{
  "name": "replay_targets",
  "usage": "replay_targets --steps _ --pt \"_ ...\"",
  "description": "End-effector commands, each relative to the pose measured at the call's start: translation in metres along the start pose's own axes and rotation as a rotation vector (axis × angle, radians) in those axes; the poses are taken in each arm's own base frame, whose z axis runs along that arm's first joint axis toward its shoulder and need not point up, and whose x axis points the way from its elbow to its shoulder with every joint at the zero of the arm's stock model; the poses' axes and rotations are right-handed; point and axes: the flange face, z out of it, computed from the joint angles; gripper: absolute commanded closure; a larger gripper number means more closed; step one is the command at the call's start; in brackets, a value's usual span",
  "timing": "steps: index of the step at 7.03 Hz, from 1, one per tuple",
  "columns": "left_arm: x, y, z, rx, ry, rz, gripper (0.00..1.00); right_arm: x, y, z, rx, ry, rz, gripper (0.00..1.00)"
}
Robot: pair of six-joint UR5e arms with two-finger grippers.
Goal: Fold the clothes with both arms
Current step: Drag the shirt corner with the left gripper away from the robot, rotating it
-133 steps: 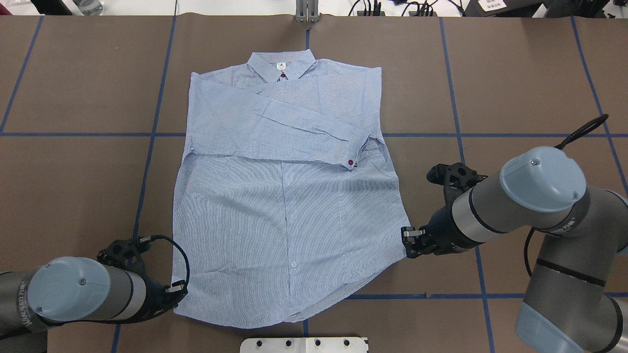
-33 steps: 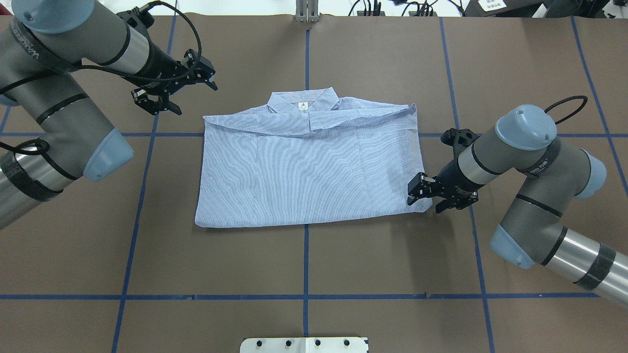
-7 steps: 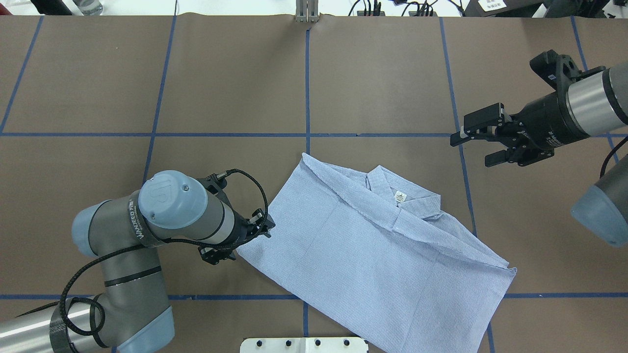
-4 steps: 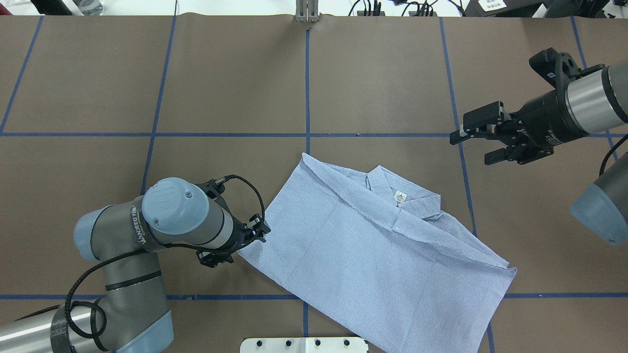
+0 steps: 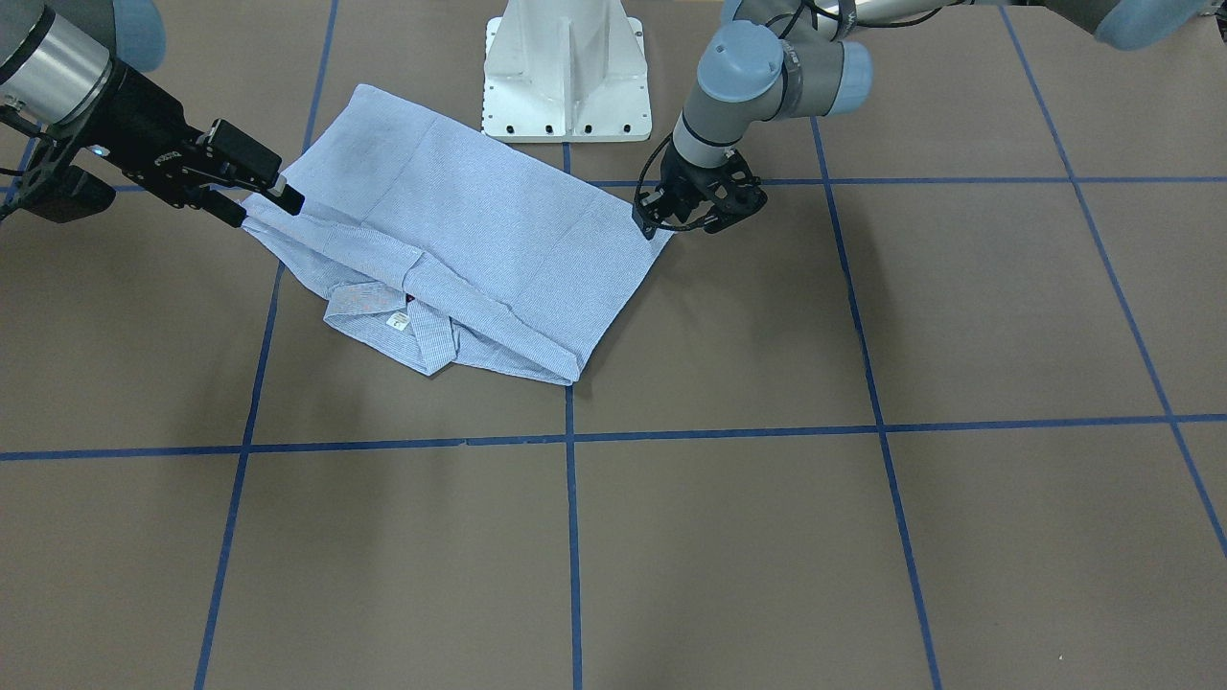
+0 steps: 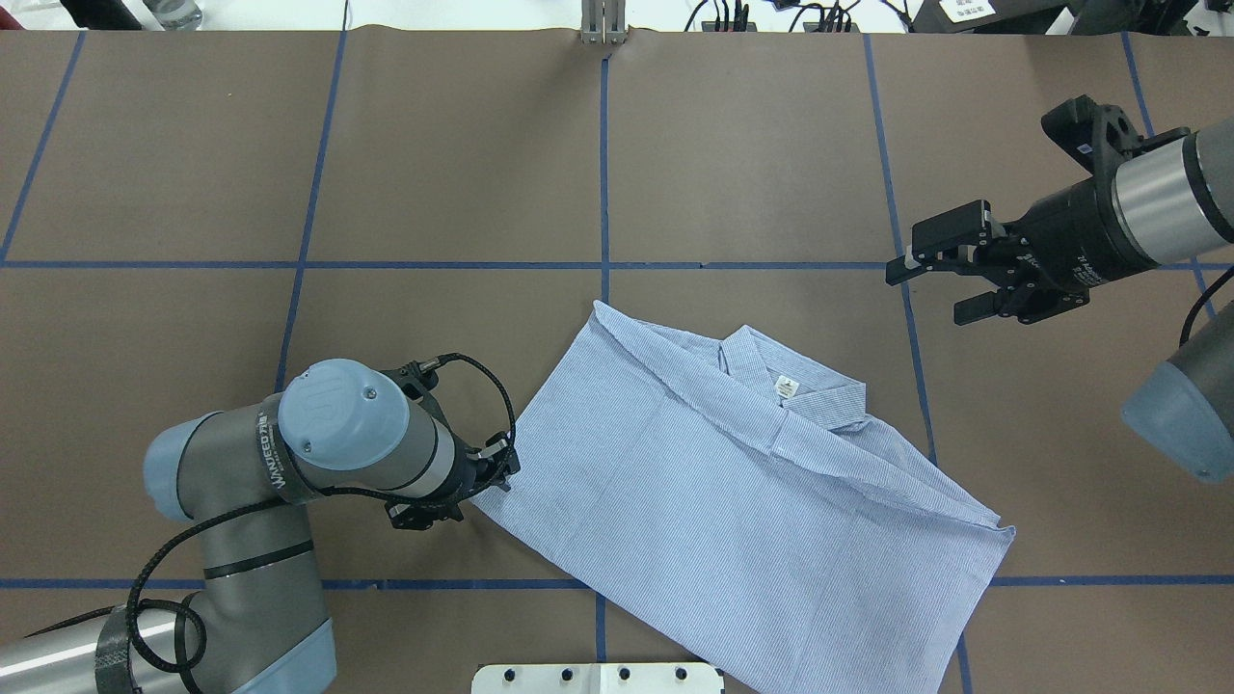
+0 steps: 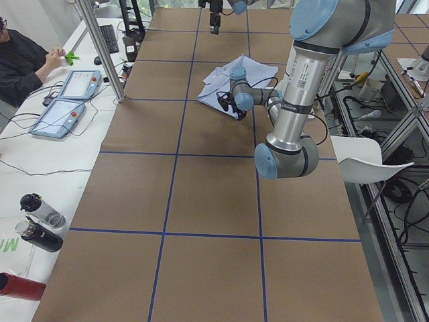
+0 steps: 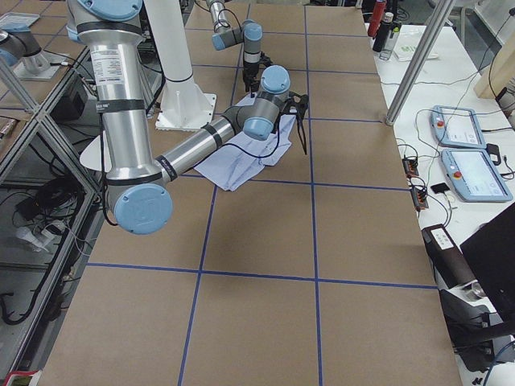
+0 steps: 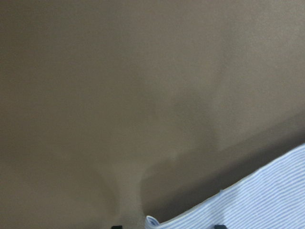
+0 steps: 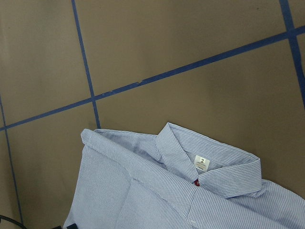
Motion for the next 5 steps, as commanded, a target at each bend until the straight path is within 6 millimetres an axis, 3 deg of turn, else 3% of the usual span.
replay_targets --steps 1,2,4,5 --pt "-0.0007 0.0031 0.0019 -0.004 -0.003 0.003 0.53 0.0003 -0.0013 0.0001 0.002 0.001 0.001 0.0" --pt "-0.0009 0.0027 0.0026 -0.003 -0.004 0.001 0.63 -0.0013 -0.0013 0.0 0.002 -0.001 -0.001 0.0" --pt "0.001 0.0043 0.0004 -0.007 0.001 0.003 0.97 -0.0013 -0.0013 0.0 0.002 -0.001 -0.001 0.0" --pt "0.0025 0.0047 -0.0046 -0.009 0.01 0.004 1.0 -0.0007 -0.0022 -0.0002 0.003 -0.001 0.0 0.0"
